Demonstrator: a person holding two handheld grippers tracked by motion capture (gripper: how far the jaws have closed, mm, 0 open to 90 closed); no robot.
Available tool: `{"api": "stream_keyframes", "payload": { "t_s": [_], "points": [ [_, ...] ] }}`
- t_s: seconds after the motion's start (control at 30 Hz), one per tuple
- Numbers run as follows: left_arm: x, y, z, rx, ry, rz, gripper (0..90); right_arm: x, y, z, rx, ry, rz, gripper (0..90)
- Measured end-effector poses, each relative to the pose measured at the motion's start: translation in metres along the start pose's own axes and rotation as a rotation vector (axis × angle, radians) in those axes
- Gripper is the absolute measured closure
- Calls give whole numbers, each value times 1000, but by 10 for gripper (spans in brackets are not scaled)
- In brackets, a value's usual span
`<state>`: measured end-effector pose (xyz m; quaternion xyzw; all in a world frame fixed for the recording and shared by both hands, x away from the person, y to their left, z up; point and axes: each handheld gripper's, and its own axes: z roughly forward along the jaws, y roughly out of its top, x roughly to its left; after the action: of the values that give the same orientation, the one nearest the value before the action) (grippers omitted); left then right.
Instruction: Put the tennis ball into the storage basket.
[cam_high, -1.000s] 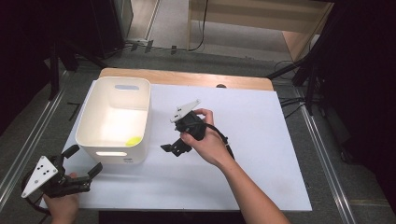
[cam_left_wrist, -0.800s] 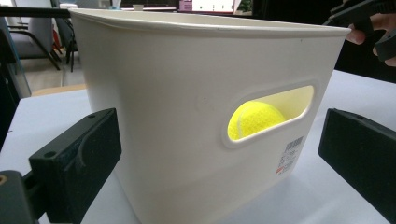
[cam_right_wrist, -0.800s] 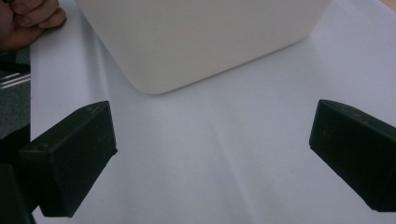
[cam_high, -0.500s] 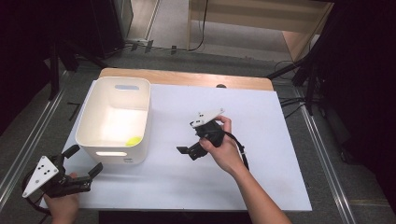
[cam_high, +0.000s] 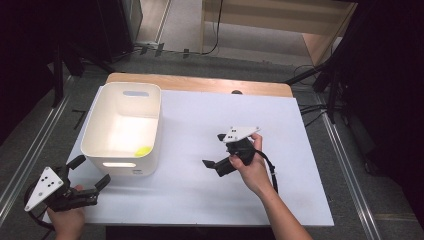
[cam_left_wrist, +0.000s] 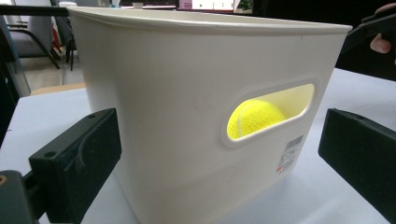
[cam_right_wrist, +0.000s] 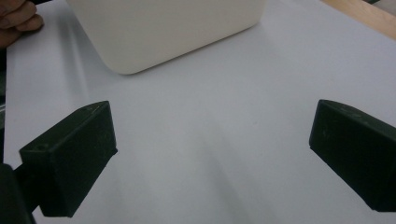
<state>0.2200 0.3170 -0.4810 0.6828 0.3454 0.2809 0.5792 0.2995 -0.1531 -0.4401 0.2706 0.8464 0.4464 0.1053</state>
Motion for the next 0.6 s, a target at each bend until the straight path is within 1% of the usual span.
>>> {"api": "stream_keyframes", "payload": {
  "t_s": [0.3,0.57,0.6],
  "points": [
    [0,0,0,1,3,-2,0,-2,-17,-9,-9,-22,20,0],
    [0,0,0,5,4,-2,0,-4,-29,-17,-34,-38,47,0],
    [0,0,0,6,4,-1,0,-5,-31,-17,-40,-36,45,0]
  ]
}}
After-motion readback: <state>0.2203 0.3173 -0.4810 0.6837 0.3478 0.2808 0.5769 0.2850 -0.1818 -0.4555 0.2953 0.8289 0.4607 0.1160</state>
